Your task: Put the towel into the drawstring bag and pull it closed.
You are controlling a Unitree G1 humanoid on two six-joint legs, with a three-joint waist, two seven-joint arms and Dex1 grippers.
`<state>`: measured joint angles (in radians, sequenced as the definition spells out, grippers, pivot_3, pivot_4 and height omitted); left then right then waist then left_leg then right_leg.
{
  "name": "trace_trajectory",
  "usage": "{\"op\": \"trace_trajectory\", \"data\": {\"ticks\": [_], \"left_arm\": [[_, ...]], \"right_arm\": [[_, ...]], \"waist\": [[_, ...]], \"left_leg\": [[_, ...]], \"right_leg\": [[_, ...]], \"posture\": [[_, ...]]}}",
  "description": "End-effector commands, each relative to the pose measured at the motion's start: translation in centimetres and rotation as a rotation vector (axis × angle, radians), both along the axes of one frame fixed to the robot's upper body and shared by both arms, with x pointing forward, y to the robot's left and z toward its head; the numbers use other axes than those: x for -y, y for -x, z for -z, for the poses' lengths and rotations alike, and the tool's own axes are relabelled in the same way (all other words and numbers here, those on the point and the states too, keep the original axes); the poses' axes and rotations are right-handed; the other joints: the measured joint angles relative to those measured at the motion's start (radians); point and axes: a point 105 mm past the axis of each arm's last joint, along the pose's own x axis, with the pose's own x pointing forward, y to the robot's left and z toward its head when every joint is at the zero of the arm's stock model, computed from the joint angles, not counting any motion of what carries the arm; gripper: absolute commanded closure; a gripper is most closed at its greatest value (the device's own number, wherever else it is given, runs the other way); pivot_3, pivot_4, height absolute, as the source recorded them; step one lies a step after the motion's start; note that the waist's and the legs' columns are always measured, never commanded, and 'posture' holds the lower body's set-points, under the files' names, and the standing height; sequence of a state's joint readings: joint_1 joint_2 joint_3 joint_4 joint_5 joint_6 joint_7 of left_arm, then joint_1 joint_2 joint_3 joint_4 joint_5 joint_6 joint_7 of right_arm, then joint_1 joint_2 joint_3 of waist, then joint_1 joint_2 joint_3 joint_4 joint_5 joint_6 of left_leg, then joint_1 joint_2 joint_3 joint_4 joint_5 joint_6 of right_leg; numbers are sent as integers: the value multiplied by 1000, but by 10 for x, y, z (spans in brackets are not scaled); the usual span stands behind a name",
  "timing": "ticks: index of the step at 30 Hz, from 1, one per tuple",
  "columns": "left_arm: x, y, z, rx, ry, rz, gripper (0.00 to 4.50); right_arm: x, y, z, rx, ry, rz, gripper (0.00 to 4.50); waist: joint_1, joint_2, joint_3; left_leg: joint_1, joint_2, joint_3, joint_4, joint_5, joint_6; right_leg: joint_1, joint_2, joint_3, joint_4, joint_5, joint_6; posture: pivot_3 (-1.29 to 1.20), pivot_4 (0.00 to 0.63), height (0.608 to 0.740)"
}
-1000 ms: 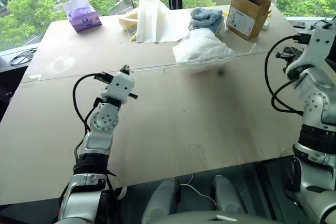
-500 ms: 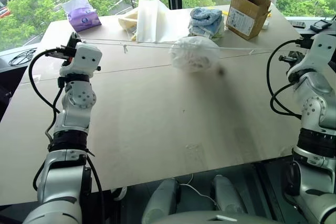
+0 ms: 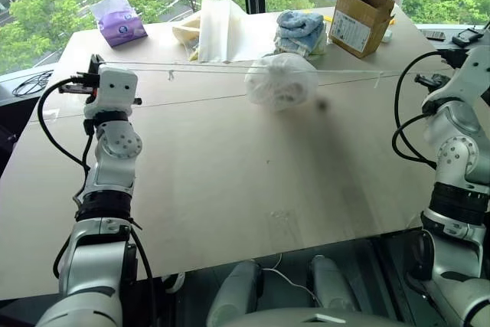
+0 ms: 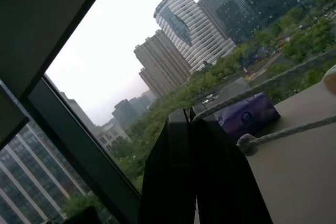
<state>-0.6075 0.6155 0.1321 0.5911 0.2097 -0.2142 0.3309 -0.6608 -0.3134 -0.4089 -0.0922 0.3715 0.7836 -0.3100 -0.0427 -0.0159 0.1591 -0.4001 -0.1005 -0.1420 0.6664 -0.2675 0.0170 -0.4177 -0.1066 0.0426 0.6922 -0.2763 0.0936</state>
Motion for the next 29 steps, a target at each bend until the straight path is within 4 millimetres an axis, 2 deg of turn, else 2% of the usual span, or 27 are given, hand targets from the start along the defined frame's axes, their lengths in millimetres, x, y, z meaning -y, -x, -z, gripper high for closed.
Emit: {"op": "trace_trajectory", "data": {"ticks": [1,3,5,7,8,11,13,15,16,20,23,29], "left_arm": [[28,-12,15,-89,159,330,4455],[75,-15,32,-194,190,610,4500],[108,-8,47,-294,211,817,4500],[126,2,61,-400,168,938,3921],[129,6,66,-437,153,966,3556],[132,11,77,-524,166,1022,2201],[137,25,93,-655,182,1130,1217],[140,46,101,-753,215,1265,265],[138,54,101,-779,245,1302,75],[117,65,105,-829,290,1275,75],[107,74,114,-876,289,1238,75],[111,89,122,-883,284,1235,75]], "right_arm": [[-16,2,-19,74,47,-220,4500],[-58,5,-19,80,140,-459,3860],[-89,17,-6,40,212,-667,3116],[-113,34,15,-30,285,-863,2080],[-122,42,22,-45,296,-940,1521],[-131,58,32,-66,288,-1072,82],[-128,75,49,-147,290,-1200,0],[-117,92,59,-202,318,-1301,0],[-110,93,60,-210,321,-1298,0],[-83,88,68,-197,362,-1244,0],[-78,95,81,-176,400,-1267,0],[-72,102,98,-91,397,-1254,0]], "waist": [[0,0,0],[0,0,0],[-4,0,0],[-7,0,0],[-9,0,0],[-14,0,0],[-12,0,0],[-6,0,0],[-5,0,0],[4,0,0],[8,0,0],[7,0,0]], "left_leg": [[0,0,0,0,0,0],[-1,0,0,0,0,0],[-1,0,0,0,0,0],[-2,1,-1,0,0,0],[-2,1,-1,-1,0,0],[-2,1,-1,-1,0,0],[-1,1,-1,0,0,0],[1,1,-1,1,-1,1],[1,1,-1,0,-1,2],[1,2,-1,0,-1,2],[1,2,-2,0,-1,2],[1,2,-1,-1,-1,2]], "right_leg": [[0,0,0,0,0,0],[0,0,-1,-1,0,0],[0,0,0,-2,0,0],[0,0,-1,-3,0,0],[0,1,-1,-4,0,0],[0,1,-1,-4,0,0],[2,1,-1,-4,0,0],[4,1,-2,-5,0,0],[4,1,-2,-6,0,0],[5,1,-2,-8,0,0],[5,1,-4,-9,0,0],[6,0,-2,-11,0,0]], "posture": [[0,150,740],[0,150,740],[0,150,740],[0,150,740],[0,150,740],[0,150,740],[0,150,740],[0,150,740],[0,150,740],[0,150,740],[0,150,740],[0,150,740]]}}
